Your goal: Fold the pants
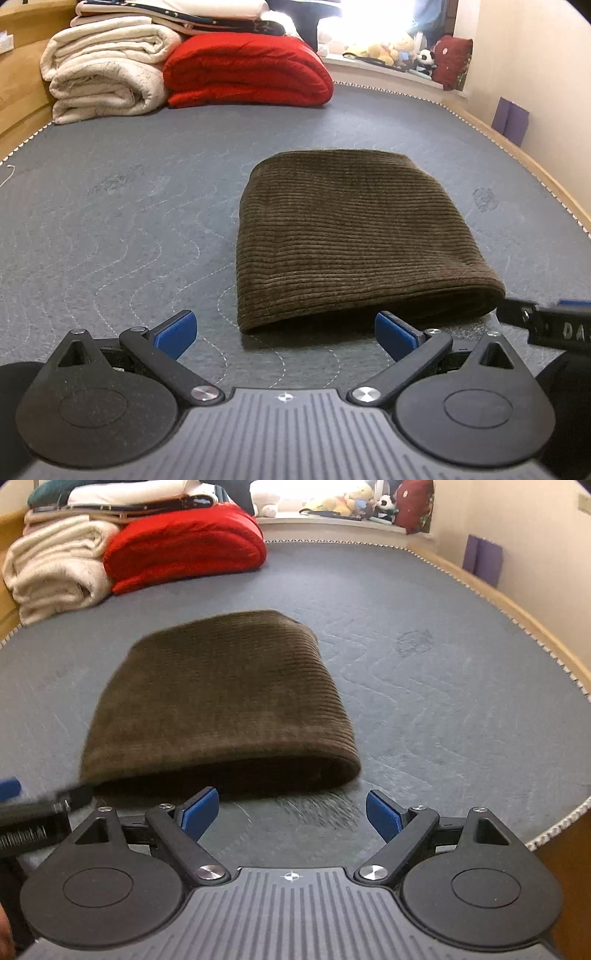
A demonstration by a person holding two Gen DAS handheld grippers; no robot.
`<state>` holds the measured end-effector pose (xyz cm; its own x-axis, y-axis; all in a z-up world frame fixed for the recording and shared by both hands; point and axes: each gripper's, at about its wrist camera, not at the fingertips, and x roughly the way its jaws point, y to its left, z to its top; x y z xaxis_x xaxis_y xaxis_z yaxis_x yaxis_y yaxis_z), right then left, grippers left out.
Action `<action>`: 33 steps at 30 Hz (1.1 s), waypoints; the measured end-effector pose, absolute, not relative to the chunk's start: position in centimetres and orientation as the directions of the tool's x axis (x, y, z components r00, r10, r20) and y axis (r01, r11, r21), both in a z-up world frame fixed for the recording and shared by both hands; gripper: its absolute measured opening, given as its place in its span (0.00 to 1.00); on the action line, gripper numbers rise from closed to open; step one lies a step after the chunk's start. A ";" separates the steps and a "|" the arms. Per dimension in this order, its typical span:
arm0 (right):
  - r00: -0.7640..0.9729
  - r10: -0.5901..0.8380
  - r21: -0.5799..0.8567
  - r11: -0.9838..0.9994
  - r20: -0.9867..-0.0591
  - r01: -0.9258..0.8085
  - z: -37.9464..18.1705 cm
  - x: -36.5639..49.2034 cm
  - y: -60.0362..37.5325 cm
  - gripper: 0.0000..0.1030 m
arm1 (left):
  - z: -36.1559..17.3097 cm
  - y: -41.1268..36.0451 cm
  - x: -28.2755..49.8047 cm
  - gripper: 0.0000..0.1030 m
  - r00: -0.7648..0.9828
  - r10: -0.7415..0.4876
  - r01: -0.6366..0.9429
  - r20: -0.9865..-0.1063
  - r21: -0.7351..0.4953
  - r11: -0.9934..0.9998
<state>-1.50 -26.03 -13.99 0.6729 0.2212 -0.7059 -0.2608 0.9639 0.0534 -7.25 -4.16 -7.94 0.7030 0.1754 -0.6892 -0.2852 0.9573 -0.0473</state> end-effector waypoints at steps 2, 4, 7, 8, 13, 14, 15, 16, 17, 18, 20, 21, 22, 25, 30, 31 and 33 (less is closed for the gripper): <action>0.690 0.210 0.017 0.961 -0.693 -0.275 -13.7 -1.3 -25.6 0.85 | -7.8 -4.3 -7.3 1.00 0.705 0.176 -0.284 -0.687 -0.045 0.958; 0.701 0.193 -0.025 0.958 -0.686 -0.287 -14.2 -1.3 -25.3 0.85 | -7.8 -4.6 -7.2 1.00 0.705 0.178 -0.276 -0.687 -0.034 0.961; 0.656 0.220 0.053 0.963 -0.722 -0.264 -15.3 -1.1 -26.0 0.85 | -7.3 -5.1 -7.4 1.00 0.710 0.176 -0.262 -0.682 -0.024 0.965; 0.664 0.215 0.046 0.964 -0.716 -0.262 -15.3 -1.1 -25.9 0.85 | -7.1 -5.2 -7.5 1.00 0.712 0.168 -0.260 -0.682 -0.034 0.965; 0.657 0.216 0.035 0.960 -0.722 -0.278 -15.8 -1.2 -26.1 0.85 | -7.4 -5.6 -8.3 1.00 0.717 0.168 -0.291 -0.677 -0.071 0.954; 0.658 0.219 0.042 0.961 -0.721 -0.274 -15.8 -1.1 -26.2 0.85 | -7.9 -5.8 -8.5 1.00 0.707 0.177 -0.300 -0.684 -0.064 0.952; 0.657 0.223 0.054 0.962 -0.720 -0.268 -15.8 -1.1 -26.3 0.85 | -8.5 -6.0 -8.5 1.00 0.691 0.178 -0.302 -0.700 -0.057 0.951; 0.653 0.224 0.059 0.963 -0.723 -0.264 -15.9 -1.0 -26.4 0.85 | -8.9 -6.0 -8.2 1.00 0.673 0.169 -0.300 -0.720 -0.058 0.952; 0.650 0.220 0.058 0.963 -0.728 -0.261 -16.1 -0.9 -26.4 0.85 | -9.2 -5.9 -8.1 1.00 0.673 0.162 -0.298 -0.722 -0.064 0.952; 0.646 0.216 0.055 0.964 -0.732 -0.260 -16.2 -0.9 -26.3 0.85 | -9.2 -5.9 -8.1 1.00 0.687 0.166 -0.293 -0.708 -0.060 0.954; 0.646 0.220 0.059 0.963 -0.731 -0.261 -16.3 -0.9 -26.4 0.85 | -9.5 -5.9 -7.8 1.00 0.696 0.190 -0.281 -0.692 -0.020 0.960; 0.645 0.220 0.058 0.963 -0.732 -0.263 -16.3 -0.9 -26.3 0.85 | -9.8 -5.8 -7.6 1.00 0.691 0.196 -0.282 -0.696 -0.010 0.959; 0.645 0.219 0.054 0.963 -0.732 -0.265 -16.3 -0.9 -26.2 0.85 | -10.1 -5.6 -7.5 1.00 0.687 0.195 -0.287 -0.701 -0.016 0.958; 0.646 0.219 0.045 0.961 -0.731 -0.275 -16.4 -0.9 -26.0 0.85 | -10.6 -5.0 -7.2 1.00 0.675 0.193 -0.307 -0.712 -0.033 0.951; 0.648 0.218 0.027 0.957 -0.730 -0.290 -16.5 -1.3 -25.4 0.85 | -10.5 -4.6 -7.0 1.00 0.680 0.194 -0.311 -0.707 -0.039 0.950; 0.649 0.217 0.025 0.956 -0.729 -0.291 -16.5 -1.3 -25.3 0.85 | -10.5 -4.6 -7.0 1.00 0.680 0.193 -0.312 -0.707 -0.041 0.949; 0.648 0.213 0.022 0.957 -0.731 -0.290 -16.6 -1.3 -25.2 0.85 | -10.5 -4.5 -7.0 1.00 0.680 0.190 -0.313 -0.708 -0.046 0.949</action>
<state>-1.31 -25.20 -16.60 0.6480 0.2135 -0.7311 -0.2900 0.9568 0.0224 -6.98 -4.46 -10.55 0.6803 0.1900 -0.7079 -0.3131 0.9486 -0.0463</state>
